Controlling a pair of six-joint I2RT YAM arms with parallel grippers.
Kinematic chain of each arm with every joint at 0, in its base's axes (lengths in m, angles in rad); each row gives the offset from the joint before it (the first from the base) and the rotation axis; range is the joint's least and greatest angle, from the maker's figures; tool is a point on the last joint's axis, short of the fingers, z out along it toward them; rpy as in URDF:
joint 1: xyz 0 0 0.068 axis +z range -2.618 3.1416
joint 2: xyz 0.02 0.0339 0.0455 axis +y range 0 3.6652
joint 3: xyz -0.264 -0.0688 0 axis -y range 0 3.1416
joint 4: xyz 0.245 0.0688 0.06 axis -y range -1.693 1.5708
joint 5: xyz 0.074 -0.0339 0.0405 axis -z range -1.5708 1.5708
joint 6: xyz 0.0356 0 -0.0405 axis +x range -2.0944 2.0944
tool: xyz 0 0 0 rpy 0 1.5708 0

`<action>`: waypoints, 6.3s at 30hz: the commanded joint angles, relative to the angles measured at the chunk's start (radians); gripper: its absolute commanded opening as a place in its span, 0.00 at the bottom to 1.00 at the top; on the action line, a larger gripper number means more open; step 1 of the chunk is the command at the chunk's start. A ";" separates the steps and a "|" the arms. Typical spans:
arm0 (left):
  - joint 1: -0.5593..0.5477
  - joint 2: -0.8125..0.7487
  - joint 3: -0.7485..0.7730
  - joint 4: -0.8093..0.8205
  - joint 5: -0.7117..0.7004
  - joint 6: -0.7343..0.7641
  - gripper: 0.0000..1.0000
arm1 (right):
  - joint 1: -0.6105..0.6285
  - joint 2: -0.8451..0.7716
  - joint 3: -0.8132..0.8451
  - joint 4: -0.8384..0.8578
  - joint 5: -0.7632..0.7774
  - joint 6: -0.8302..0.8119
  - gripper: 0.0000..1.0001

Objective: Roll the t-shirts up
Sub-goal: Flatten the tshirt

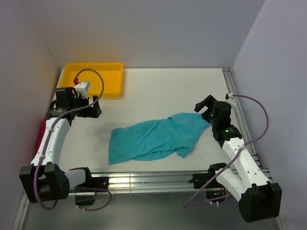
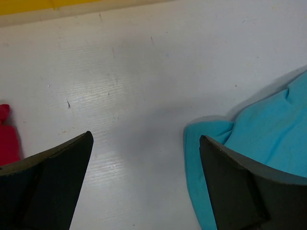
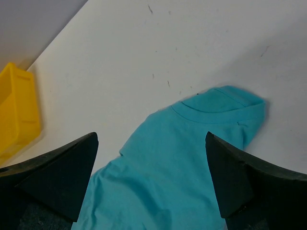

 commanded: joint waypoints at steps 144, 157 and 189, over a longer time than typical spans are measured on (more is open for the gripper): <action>-0.201 0.660 0.593 -0.250 -0.295 0.150 0.00 | 0.273 0.001 0.030 -0.383 -0.069 0.048 0.72; -0.182 0.723 0.662 -0.259 -0.315 0.142 0.00 | 0.334 -0.002 -0.165 -0.269 -0.095 0.190 0.58; -0.182 0.735 0.677 -0.287 -0.309 0.164 0.00 | 0.844 0.165 -0.053 -0.377 0.268 0.401 0.54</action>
